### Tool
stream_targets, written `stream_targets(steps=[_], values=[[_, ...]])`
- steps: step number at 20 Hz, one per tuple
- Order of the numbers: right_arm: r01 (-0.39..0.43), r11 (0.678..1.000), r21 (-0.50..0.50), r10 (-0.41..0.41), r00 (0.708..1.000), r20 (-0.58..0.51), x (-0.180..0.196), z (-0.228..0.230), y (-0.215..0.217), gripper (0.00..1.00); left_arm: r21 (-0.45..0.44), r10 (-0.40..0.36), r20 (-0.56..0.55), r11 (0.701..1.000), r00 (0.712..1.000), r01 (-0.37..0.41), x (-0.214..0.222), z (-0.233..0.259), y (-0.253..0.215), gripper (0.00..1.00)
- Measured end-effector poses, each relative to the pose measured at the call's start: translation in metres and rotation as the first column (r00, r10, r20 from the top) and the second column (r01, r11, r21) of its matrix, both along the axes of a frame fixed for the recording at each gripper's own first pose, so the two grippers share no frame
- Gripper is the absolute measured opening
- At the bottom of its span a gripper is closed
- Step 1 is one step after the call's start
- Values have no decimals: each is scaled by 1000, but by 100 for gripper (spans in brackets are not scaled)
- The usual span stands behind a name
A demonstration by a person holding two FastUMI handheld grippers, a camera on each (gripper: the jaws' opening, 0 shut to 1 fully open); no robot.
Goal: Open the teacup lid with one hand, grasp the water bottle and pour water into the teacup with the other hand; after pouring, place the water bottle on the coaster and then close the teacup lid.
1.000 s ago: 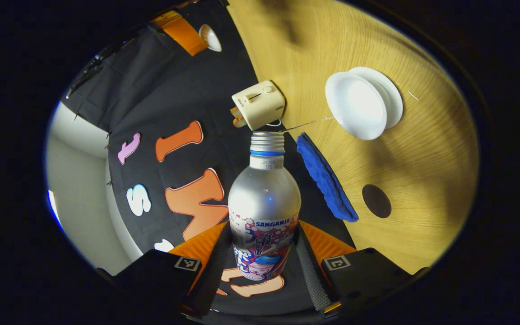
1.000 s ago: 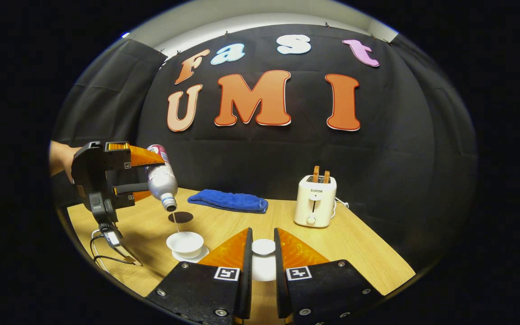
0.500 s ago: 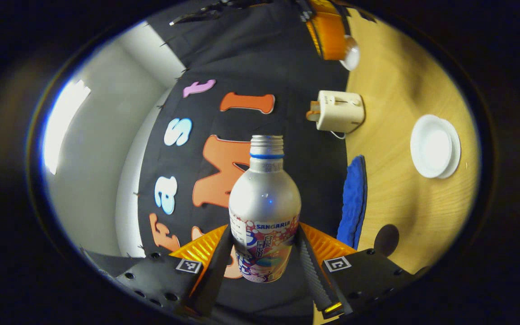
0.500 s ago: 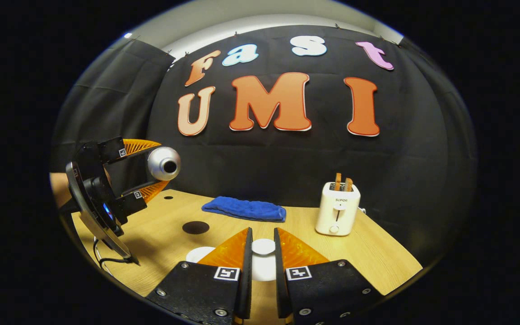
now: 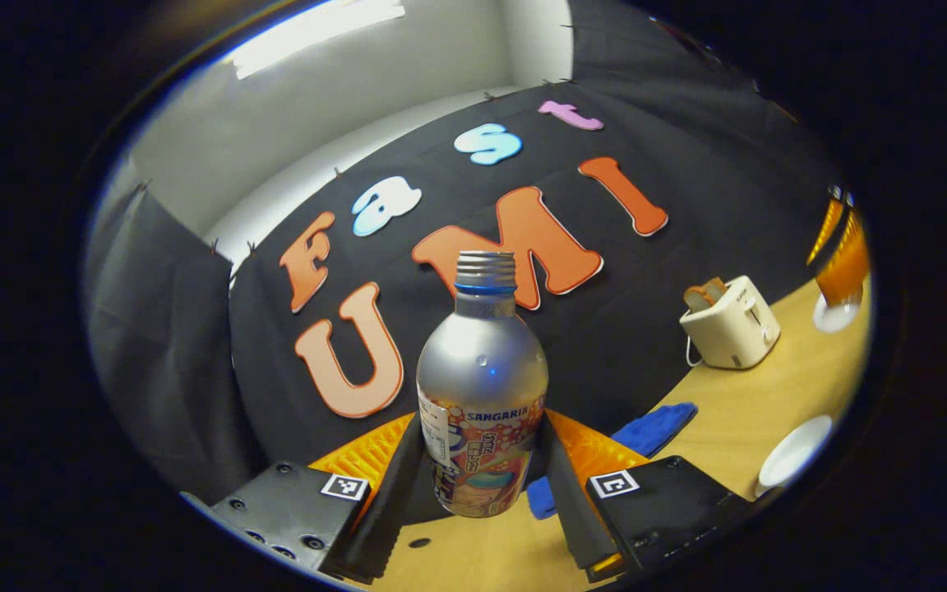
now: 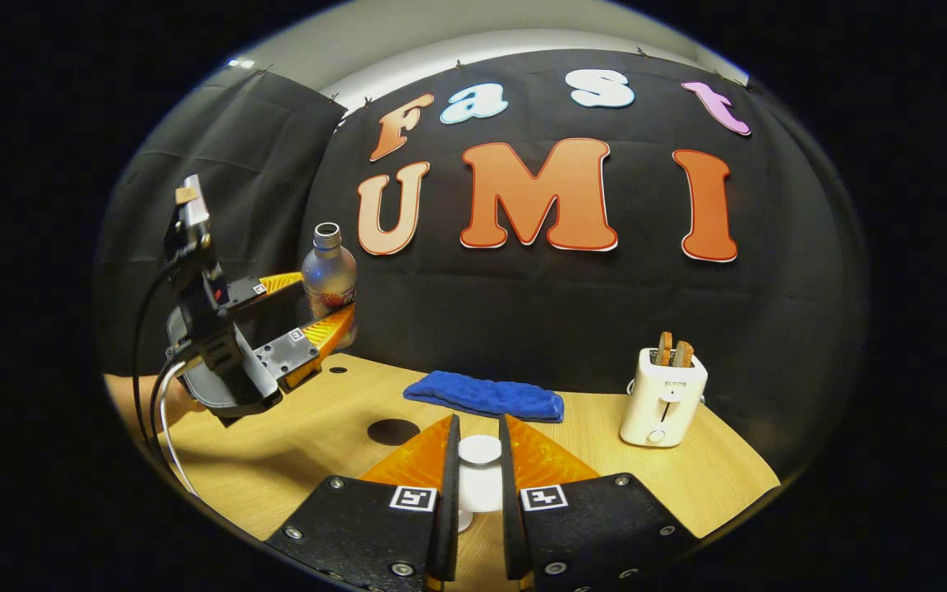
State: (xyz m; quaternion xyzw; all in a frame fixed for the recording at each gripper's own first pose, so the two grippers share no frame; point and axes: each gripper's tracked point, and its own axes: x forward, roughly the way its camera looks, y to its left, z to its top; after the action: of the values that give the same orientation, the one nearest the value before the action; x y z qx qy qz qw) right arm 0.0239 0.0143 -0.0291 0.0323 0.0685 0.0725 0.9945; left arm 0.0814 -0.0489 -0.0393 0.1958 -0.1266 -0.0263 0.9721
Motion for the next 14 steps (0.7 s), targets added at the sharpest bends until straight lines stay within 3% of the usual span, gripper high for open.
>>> stream_targets(steps=[3, 4, 6, 8, 10, 11, 14], values=[[-12, 1000, 1, 12, 1000, -12, 5, -6, 5, 23, -141, -20, -76, 990, 997, 9, 8, -22, 1, 82], [-14, 1000, 0, 14, 1000, -17, 7, -9, 6, 23, -173, -26, -97, 985, 995, 9, 12, -29, 0, 87], [-19, 1000, 1, 20, 999, -29, 11, -15, 8, 23, -251, -45, -138, 968, 989, 9, 21, -44, -4, 82], [-25, 1000, 7, 26, 999, -41, 16, -20, 11, 23, -327, -42, -185, 945, 982, -21, 35, -56, 1, 78], [-33, 999, 8, 34, 998, -57, 21, -27, 14, 23, -417, -66, -234, 908, 970, -39, 41, -74, 3, 82], [-39, 999, 9, 40, 997, -65, 21, -32, 15, 23, -456, -86, -259, 889, 962, -44, 44, -83, 3, 78], [-47, 999, 6, 47, 994, -94, 25, -45, 19, 23, -498, -108, -330, 864, 938, -76, 50, -114, 3, 87]])
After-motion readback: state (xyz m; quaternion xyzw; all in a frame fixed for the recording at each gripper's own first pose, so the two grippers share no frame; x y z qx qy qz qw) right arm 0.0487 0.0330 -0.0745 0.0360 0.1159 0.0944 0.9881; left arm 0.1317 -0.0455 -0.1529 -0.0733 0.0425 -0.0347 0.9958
